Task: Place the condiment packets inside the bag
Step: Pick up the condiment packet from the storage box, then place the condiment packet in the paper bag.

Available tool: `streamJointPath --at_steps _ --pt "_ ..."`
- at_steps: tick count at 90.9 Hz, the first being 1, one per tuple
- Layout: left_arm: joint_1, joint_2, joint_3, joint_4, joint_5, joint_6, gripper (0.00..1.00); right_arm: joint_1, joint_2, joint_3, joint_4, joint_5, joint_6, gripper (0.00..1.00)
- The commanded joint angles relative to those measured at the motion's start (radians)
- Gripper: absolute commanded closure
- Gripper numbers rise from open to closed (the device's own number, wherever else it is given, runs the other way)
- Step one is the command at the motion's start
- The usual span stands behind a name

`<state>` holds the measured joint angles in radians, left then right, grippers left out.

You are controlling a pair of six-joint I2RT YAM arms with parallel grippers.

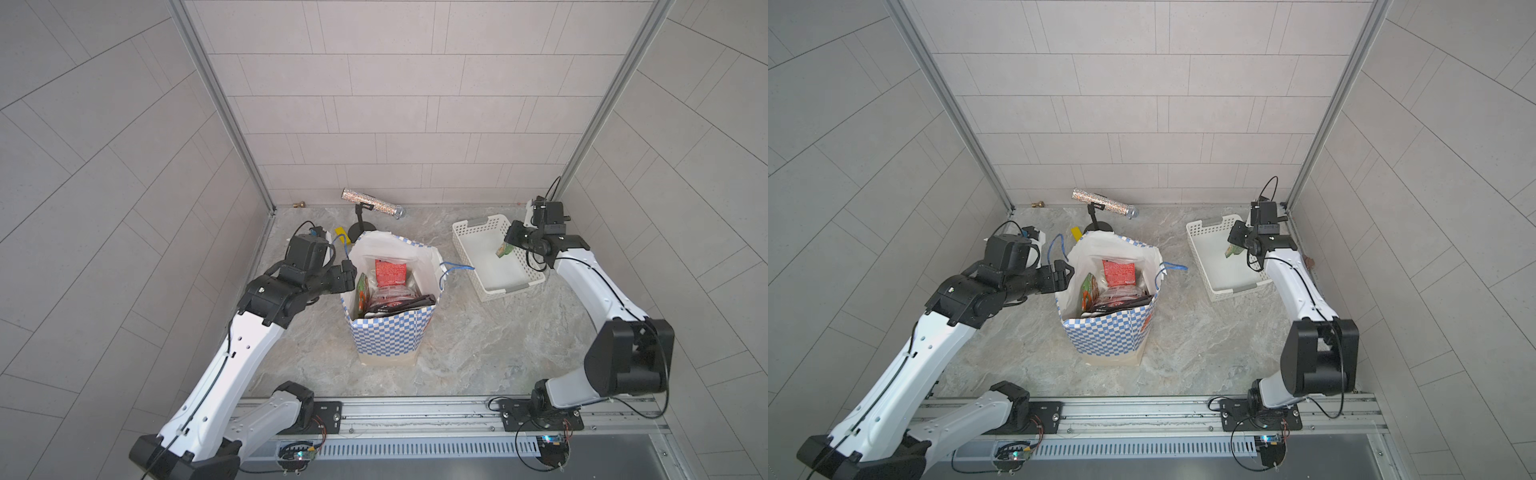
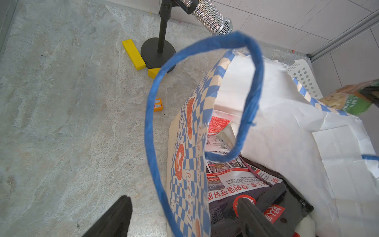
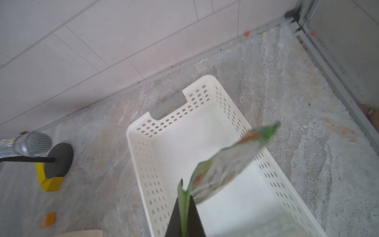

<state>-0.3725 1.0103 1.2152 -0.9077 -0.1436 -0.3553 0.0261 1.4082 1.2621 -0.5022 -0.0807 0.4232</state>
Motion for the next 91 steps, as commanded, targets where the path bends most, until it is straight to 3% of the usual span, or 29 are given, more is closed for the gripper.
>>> streamJointPath --at_steps 1,22,37,52,70,91 --pt "0.001 -0.021 -0.007 -0.016 -0.012 -0.005 0.17 0.048 -0.137 0.032 -0.088 -0.014 -0.081 1.00" --pt "0.001 -0.039 -0.022 -0.008 -0.015 -0.016 0.17 0.236 -0.304 0.226 -0.158 -0.067 -0.173 1.00" --pt "0.001 -0.059 -0.034 -0.004 -0.031 -0.019 0.17 0.436 -0.272 0.386 -0.156 -0.117 -0.202 1.00" --pt "0.001 -0.090 -0.046 -0.010 -0.066 -0.023 0.17 0.578 -0.174 0.493 -0.114 -0.295 -0.161 1.00" --pt "0.001 -0.137 -0.038 -0.010 -0.113 -0.023 0.17 0.730 -0.076 0.485 -0.068 -0.498 -0.149 1.00" --pt "0.001 -0.177 -0.032 -0.003 -0.146 -0.024 0.17 0.816 0.025 0.381 0.011 -0.662 -0.128 1.00"
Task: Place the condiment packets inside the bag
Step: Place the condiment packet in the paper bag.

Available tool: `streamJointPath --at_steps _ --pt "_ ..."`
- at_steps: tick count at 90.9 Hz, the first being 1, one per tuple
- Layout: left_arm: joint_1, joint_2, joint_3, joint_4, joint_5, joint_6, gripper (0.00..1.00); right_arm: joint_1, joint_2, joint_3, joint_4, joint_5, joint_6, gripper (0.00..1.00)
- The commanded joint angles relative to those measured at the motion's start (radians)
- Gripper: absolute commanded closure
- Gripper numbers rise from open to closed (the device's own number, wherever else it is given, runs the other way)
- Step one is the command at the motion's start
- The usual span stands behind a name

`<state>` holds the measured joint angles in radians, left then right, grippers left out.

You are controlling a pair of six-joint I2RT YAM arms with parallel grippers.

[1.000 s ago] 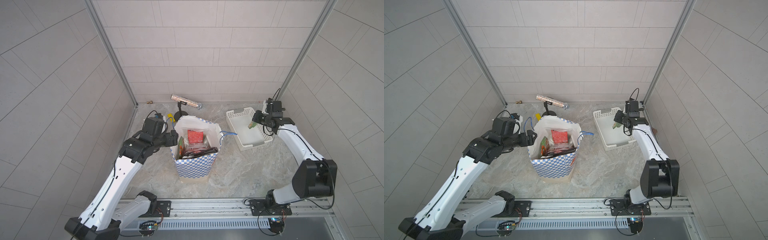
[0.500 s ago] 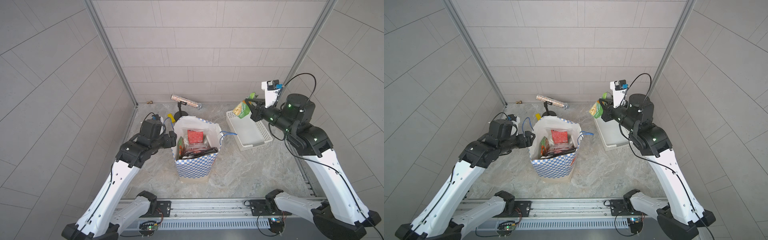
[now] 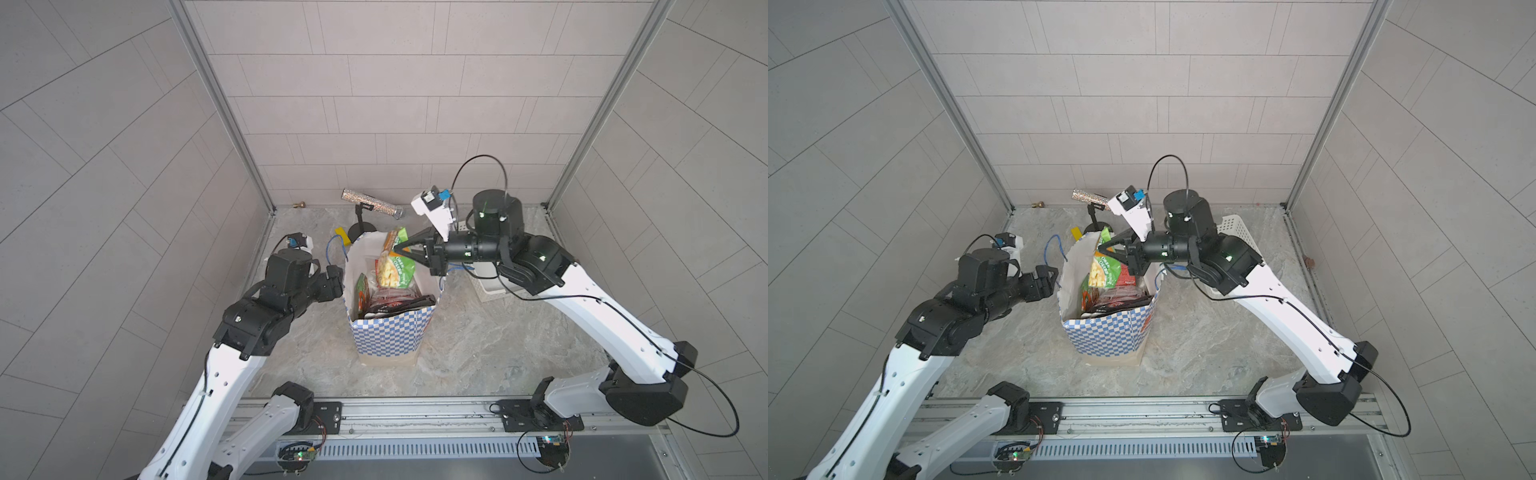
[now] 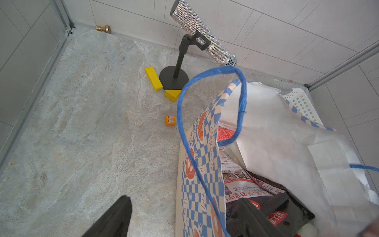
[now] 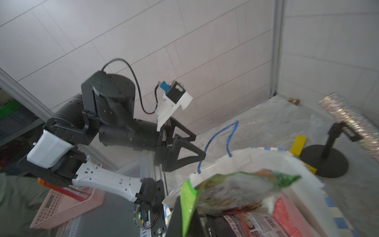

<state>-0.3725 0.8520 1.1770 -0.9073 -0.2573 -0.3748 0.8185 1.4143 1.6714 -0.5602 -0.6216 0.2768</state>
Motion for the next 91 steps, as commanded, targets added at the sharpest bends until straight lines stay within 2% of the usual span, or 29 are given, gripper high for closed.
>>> streamJointPath --at_steps 1,13,31,52,71,91 --pt "0.001 -0.020 0.005 -0.003 -0.034 -0.005 0.17 0.025 0.023 -0.032 0.073 -0.125 0.023 1.00" --pt "0.001 -0.041 -0.001 -0.003 -0.050 -0.005 0.17 0.026 0.093 -0.075 0.135 -0.173 0.093 1.00" --pt "0.001 -0.056 -0.011 -0.001 -0.065 0.002 0.17 0.032 0.234 -0.085 0.184 -0.314 0.199 1.00" --pt "0.001 -0.058 -0.015 0.005 -0.077 0.006 0.17 0.039 0.273 -0.074 0.190 -0.326 0.275 1.00" --pt "0.001 -0.059 -0.017 0.010 -0.083 0.007 0.17 0.033 0.324 -0.054 0.111 -0.233 0.367 1.00" --pt "0.001 -0.049 -0.019 0.020 -0.084 0.004 0.16 0.010 0.405 -0.015 -0.033 -0.099 0.346 1.00"
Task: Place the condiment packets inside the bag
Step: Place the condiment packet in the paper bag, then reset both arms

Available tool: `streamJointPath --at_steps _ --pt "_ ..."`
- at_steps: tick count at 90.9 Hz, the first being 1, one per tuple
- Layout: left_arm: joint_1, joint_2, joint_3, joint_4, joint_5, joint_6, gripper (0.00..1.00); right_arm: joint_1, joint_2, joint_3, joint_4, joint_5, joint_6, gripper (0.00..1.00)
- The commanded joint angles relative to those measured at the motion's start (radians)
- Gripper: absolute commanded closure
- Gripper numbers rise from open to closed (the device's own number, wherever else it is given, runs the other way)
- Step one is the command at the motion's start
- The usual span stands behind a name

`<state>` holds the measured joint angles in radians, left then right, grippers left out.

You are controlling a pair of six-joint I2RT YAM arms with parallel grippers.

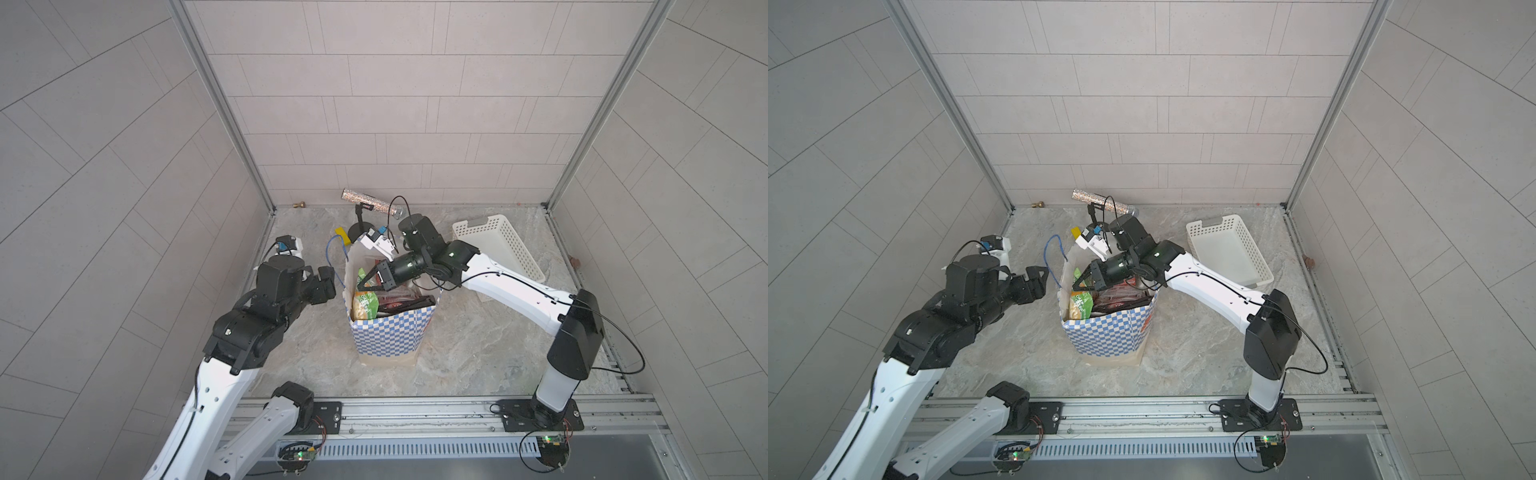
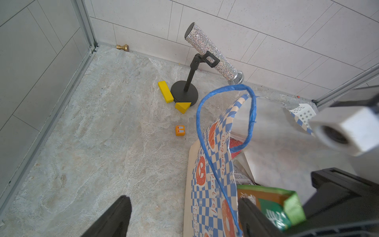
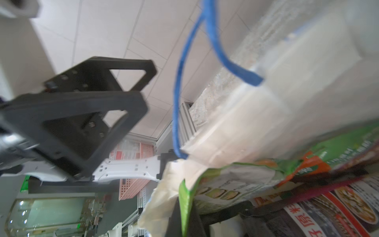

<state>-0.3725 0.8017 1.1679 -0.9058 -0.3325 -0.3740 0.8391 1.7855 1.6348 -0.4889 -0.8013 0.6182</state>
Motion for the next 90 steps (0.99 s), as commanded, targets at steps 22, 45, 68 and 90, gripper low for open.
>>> streamJointPath --at_steps 22,45,68,90 --pt "0.001 0.017 0.001 0.003 -0.112 -0.026 0.12 -0.016 0.059 0.091 -0.186 0.179 -0.060 0.81" --pt "0.003 -0.066 0.035 -0.014 -0.394 -0.096 0.00 -0.044 -0.065 0.096 -0.200 0.291 -0.157 0.43" --pt "0.005 -0.146 -0.088 0.174 -0.637 -0.084 0.00 -0.138 -0.306 0.058 -0.207 0.476 -0.305 0.15" --pt "0.013 -0.112 -0.334 0.522 -0.747 -0.106 0.00 -0.383 -0.645 -0.122 -0.175 0.717 -0.393 0.00"
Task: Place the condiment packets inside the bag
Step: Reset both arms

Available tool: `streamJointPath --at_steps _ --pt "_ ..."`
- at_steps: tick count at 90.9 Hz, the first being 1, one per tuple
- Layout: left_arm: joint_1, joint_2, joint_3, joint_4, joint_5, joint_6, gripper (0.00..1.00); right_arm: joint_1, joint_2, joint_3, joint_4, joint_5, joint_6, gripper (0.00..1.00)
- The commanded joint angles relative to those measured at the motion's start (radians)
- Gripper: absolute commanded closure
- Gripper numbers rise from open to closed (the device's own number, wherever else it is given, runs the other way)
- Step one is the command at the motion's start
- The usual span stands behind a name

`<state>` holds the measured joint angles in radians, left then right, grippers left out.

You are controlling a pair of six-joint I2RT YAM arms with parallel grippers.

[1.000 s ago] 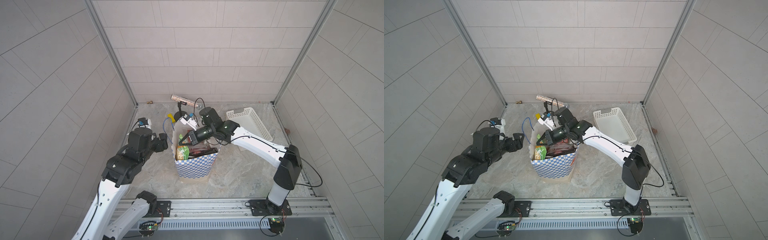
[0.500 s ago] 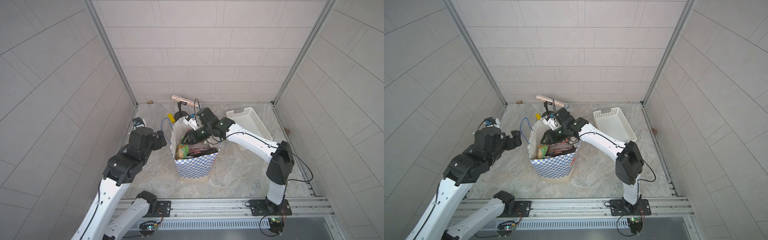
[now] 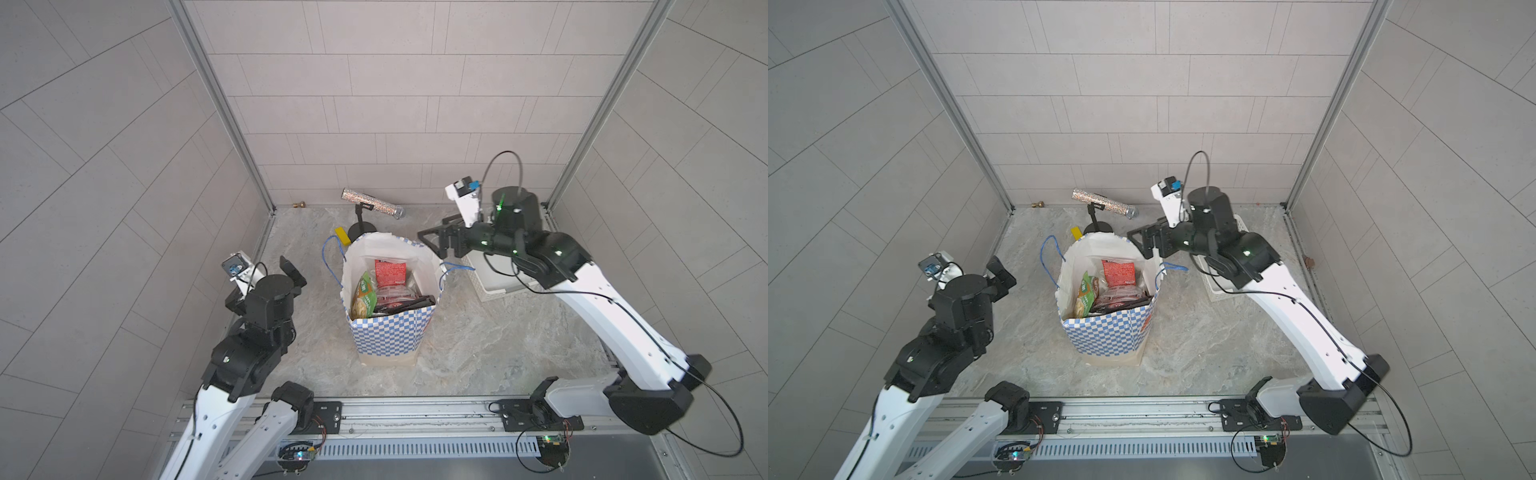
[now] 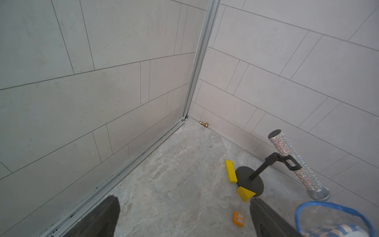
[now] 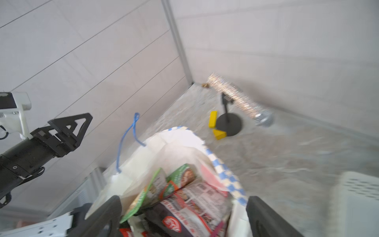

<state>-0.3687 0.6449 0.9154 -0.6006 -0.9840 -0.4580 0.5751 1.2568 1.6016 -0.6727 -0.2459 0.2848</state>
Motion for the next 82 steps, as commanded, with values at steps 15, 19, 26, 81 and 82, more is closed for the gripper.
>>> streamJointPath --at_steps 15,19,26,81,82 --pt "0.094 0.260 -0.154 0.233 -0.161 -0.209 0.00 -0.461 -0.339 -0.402 0.146 0.303 -0.102 0.00" --pt "0.125 0.325 -0.163 0.234 -0.161 -0.258 0.00 -0.537 -0.363 -0.482 0.192 0.337 -0.096 0.00" --pt "0.162 0.429 -0.185 0.301 -0.152 -0.258 0.00 -0.633 -0.384 -0.637 0.329 0.338 -0.065 0.00" --pt "0.284 0.756 -0.518 1.301 0.493 0.346 0.00 -0.579 -0.078 -1.232 1.261 0.257 -0.268 0.00" --pt "0.285 0.763 -0.523 1.315 0.500 0.350 0.00 -0.575 -0.069 -1.231 1.267 0.261 -0.274 0.00"
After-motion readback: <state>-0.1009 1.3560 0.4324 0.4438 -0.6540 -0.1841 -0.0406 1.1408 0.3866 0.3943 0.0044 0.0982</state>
